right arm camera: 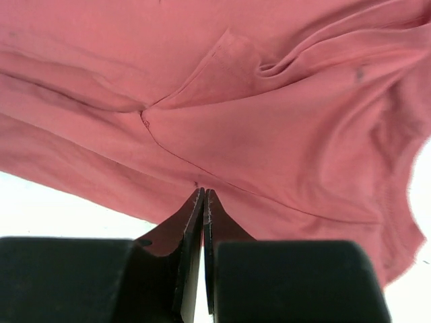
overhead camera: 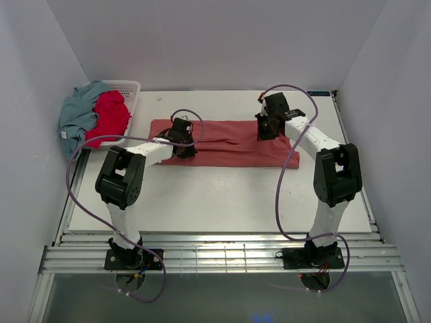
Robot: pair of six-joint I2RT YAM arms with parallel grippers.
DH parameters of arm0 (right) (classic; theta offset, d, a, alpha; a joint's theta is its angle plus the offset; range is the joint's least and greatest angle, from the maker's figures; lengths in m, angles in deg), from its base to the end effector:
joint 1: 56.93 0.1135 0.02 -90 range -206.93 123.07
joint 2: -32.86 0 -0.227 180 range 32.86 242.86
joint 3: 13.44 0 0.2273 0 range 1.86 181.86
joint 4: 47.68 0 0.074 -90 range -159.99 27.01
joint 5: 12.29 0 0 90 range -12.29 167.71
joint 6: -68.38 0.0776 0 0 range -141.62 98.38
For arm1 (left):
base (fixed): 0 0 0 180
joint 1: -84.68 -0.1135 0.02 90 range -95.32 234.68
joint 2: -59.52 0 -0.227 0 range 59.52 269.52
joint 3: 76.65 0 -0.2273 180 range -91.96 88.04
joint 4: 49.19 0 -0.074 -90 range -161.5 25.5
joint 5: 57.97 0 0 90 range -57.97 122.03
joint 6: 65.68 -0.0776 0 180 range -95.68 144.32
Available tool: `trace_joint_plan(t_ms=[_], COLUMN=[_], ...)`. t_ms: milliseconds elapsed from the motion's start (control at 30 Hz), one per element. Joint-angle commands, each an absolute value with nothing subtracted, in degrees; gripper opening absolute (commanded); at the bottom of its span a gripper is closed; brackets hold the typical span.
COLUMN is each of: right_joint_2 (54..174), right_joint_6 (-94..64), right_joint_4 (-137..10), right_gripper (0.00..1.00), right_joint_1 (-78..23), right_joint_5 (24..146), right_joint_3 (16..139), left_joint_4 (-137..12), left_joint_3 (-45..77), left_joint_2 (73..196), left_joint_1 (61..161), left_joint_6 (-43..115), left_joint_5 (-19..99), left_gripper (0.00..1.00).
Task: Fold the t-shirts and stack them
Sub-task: Fold the tshirt
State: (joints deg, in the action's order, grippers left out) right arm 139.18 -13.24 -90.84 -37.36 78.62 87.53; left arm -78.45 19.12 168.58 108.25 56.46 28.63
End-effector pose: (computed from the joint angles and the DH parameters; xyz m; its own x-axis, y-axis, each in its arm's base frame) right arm 0.3864 0.1387 0.1966 -0.7485 -0.1114 -0.6537 -0.2383 0.9651 0.1083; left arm 0.3586 -0.1514 0.1099 -0.8240 -0.2199 -0.5222 -0.0839 0.9588 -0.2713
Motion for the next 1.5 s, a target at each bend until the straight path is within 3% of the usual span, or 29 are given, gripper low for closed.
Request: trace_joint_plan(t_ms=[0, 833, 1467], right_joint_2=[142.45, 148.61, 148.7], right_joint_6=[-13.54, -13.71, -15.03], right_joint_4=[-89.61, -93.92, -95.24], right_gripper=[0.08, 0.08, 0.08], right_joint_1=[-37.07, -34.52, -34.52], right_joint_5=[84.39, 83.42, 81.49], right_joint_3=[87.99, 85.45, 87.11], left_joint_4=[-77.77, -77.86, -76.72], left_joint_3=[16.5, 8.24, 4.19], left_joint_2=[169.29, 175.8, 176.86], left_joint_1=[107.97, 107.27, 99.8], left_joint_6=[56.13, 53.06, 50.94], left_joint_5=[29.83, 26.67, 26.04], left_gripper=[0.0, 0.0, 0.0])
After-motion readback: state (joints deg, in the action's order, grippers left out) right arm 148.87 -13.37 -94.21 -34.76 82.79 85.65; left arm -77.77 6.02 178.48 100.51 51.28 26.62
